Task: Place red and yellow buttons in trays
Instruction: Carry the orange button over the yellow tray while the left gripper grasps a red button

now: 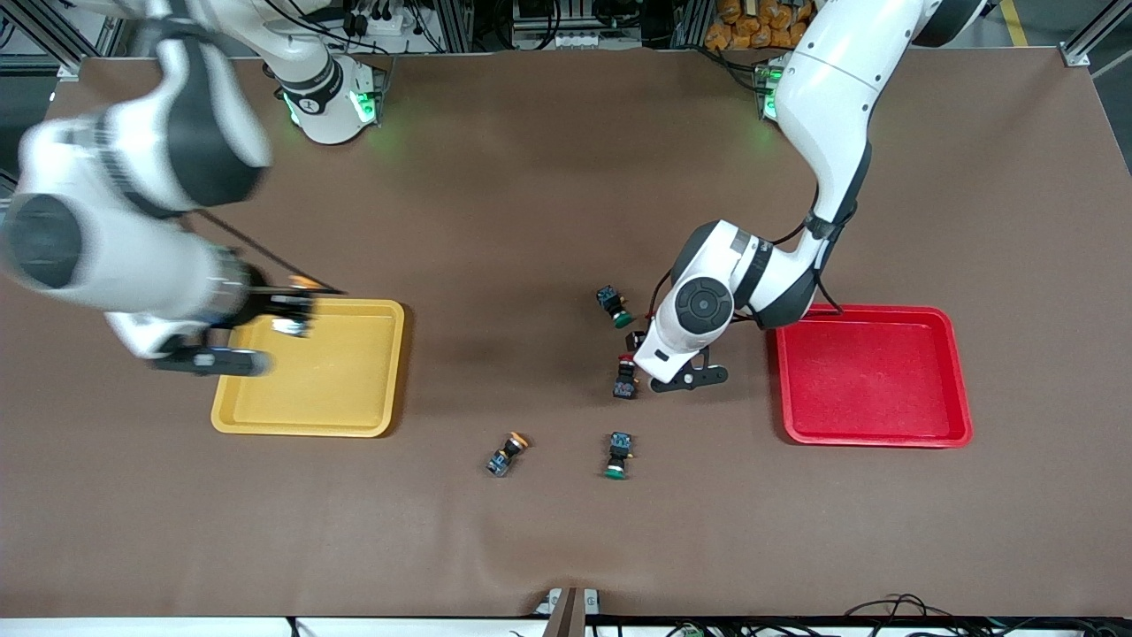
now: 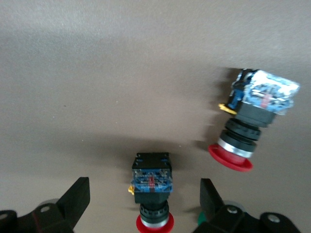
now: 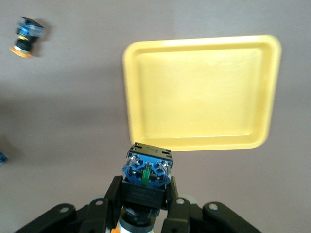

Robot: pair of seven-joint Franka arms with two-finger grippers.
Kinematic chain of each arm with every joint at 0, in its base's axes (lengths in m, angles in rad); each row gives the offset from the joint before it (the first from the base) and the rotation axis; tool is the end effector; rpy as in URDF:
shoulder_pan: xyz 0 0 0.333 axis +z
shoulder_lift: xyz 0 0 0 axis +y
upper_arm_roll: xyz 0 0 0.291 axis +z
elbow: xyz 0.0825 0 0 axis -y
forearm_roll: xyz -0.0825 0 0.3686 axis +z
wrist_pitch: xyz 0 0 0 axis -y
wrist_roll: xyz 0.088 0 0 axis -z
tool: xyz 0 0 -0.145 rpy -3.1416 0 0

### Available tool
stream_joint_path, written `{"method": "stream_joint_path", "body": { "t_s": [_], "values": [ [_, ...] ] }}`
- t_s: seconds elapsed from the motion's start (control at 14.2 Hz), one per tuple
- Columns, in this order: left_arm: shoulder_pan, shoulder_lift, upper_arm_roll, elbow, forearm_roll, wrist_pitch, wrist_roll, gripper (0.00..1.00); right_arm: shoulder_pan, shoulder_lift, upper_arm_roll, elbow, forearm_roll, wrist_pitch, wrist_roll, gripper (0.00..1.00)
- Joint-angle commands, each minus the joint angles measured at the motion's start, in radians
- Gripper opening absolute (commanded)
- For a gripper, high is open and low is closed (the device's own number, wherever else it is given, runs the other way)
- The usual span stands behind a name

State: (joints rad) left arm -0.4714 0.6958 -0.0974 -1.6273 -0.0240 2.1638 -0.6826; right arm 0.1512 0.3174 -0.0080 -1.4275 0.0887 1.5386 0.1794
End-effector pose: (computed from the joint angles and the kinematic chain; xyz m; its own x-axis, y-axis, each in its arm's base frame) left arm 0.5400 -0.3432 0.1567 0.9741 0.1469 -0.1722 0.1426 -0.9891 -0.0371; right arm 0.5949 0.0995 0.4417 0.9756 -0.0362 -0.2166 -0.0475 -0.9978 -0.0469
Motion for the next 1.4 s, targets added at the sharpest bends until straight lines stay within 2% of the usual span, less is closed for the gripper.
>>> {"method": "stream_joint_path", "body": {
  "t_s": [0.0,0.35,0.63,0.98,1.26,1.33],
  "values": [
    [-0.001,0.004,0.005,-0.019,-0.013,0.022,-0.006,1.00,-0.132,-0.017,0.017,-0.099,0.002,0.041,-0.212,0.11],
    [0.003,0.013,0.005,-0.046,-0.014,0.025,-0.006,1.00,-0.222,0.026,0.019,-0.319,0.002,0.363,-0.382,0.12],
    [0.002,0.017,0.005,-0.069,-0.016,0.024,-0.008,1.00,-0.225,0.162,0.019,-0.327,0.002,0.532,-0.422,0.14],
    [-0.006,0.014,0.005,-0.072,-0.017,0.025,-0.011,1.00,-0.223,0.265,0.017,-0.315,-0.001,0.637,-0.526,0.16],
    [-0.010,0.011,0.005,-0.068,-0.016,0.025,-0.009,0.51,-0.251,0.313,0.017,-0.318,-0.020,0.677,-0.622,0.19],
    [-0.010,0.010,0.005,-0.065,-0.016,0.025,-0.009,0.41,-0.257,0.313,0.017,-0.320,-0.020,0.672,-0.630,0.31]
  ]
}}
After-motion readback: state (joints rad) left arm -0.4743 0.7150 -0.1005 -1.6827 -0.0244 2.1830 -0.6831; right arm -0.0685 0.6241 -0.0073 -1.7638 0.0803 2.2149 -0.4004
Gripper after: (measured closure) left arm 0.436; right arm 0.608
